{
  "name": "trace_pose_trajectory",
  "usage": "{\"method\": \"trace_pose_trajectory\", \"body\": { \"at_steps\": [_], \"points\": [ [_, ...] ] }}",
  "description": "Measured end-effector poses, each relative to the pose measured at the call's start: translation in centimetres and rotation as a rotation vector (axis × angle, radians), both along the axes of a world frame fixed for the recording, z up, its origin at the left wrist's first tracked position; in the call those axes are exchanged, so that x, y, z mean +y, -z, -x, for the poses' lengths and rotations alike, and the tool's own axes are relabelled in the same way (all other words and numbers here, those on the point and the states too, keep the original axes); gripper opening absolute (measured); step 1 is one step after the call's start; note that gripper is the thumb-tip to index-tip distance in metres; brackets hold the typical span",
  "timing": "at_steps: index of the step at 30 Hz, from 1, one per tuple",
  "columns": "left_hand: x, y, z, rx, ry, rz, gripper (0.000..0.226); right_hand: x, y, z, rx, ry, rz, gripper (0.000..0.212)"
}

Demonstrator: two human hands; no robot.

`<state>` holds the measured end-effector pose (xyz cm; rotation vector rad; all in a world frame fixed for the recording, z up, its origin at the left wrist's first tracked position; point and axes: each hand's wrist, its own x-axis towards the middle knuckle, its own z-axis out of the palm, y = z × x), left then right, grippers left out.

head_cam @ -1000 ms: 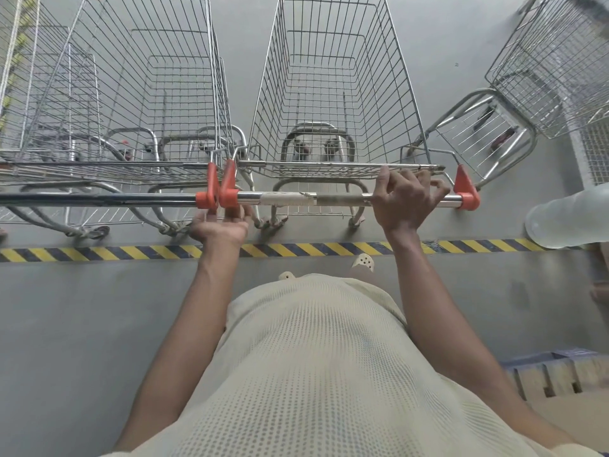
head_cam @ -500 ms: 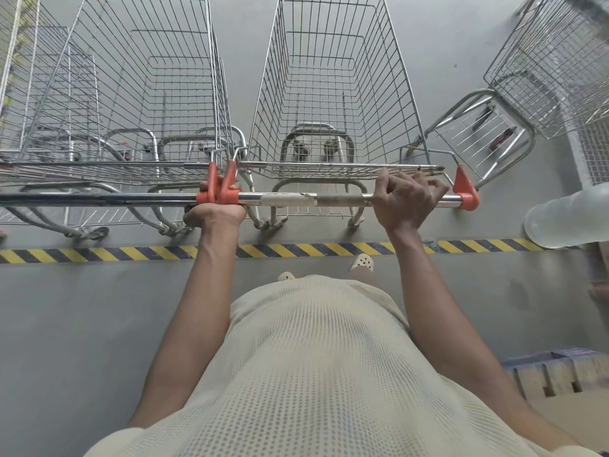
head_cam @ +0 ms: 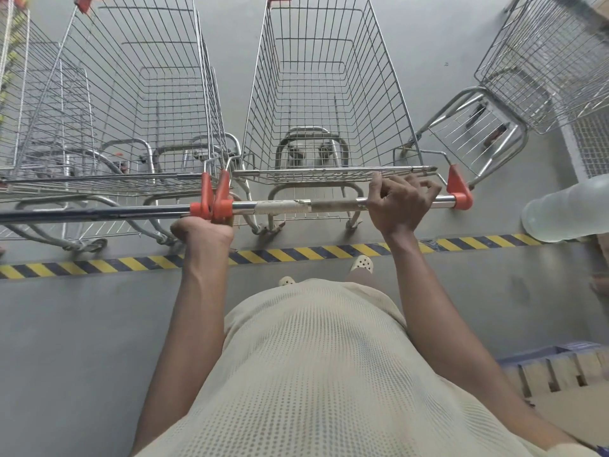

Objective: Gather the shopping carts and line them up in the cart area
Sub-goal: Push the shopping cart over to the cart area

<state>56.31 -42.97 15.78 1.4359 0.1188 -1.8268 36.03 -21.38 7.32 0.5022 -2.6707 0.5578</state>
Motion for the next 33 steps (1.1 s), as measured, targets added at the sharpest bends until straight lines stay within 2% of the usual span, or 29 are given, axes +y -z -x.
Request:
{"method": "trace_pose_trajectory", "body": {
  "at_steps": [2, 3, 4, 6, 8, 10, 13, 16, 18, 23, 28, 33],
  "points": [
    [1.8, -1.2, -0.7, -0.306, 0.15, 0.075, 0.033, 0.2, -0.1, 0.1, -0.017, -0.027, 0.014, 0.049],
    [2.9, -1.6, -0.9, -0.433, 0.212, 0.183, 0.028, 0.4, -0.2, 0.2, -0.033, -0.045, 0.036, 0.049],
    [3.8, -1.9, -0.8, -0.498, 0.268, 0.346, 0.026, 0.5, -0.3, 0.4, -0.051, -0.058, 0.066, 0.048],
    [5.1, -2.2, 0.4, -0.473, 0.444, 0.68, 0.021, 0.8, -0.8, 0.9, -0.08, -0.058, 0.119, 0.049],
    [5.3, -1.9, 2.4, -0.555, 0.735, 0.977, 0.013, 1.1, -1.2, 1.2, -0.084, -0.043, 0.151, 0.05],
    [5.5, -1.3, 4.9, -0.663, 1.008, 1.131, 0.011, 1.7, -1.6, 1.4, -0.06, -0.042, 0.17, 0.046],
    [7.4, -0.9, 8.2, -0.68, 1.331, 1.217, 0.028, 3.1, -2.0, 1.2, -0.012, -0.059, 0.183, 0.037],
    [10.4, -0.4, 11.0, -0.608, 1.556, 1.32, 0.024, 5.7, -2.3, 1.4, 0.072, 0.018, 0.142, 0.026],
    [12.2, 0.2, 12.5, -0.569, 1.656, 1.404, 0.031, 7.5, -2.4, 1.7, 0.106, 0.096, 0.137, 0.023],
    [16.0, 1.0, 15.9, -0.477, 1.748, 1.493, 0.023, 12.1, -2.2, 3.3, 0.089, 0.232, 0.17, 0.019],
    [19.8, 0.0, 20.0, -0.437, 1.765, 1.486, 0.007, 15.9, -1.9, 6.6, 0.044, 0.235, 0.196, 0.02],
    [24.2, -0.6, 25.7, -0.39, 1.723, 1.519, 0.011, 20.3, -2.3, 11.8, 0.017, 0.243, 0.195, 0.019]
  ]
}}
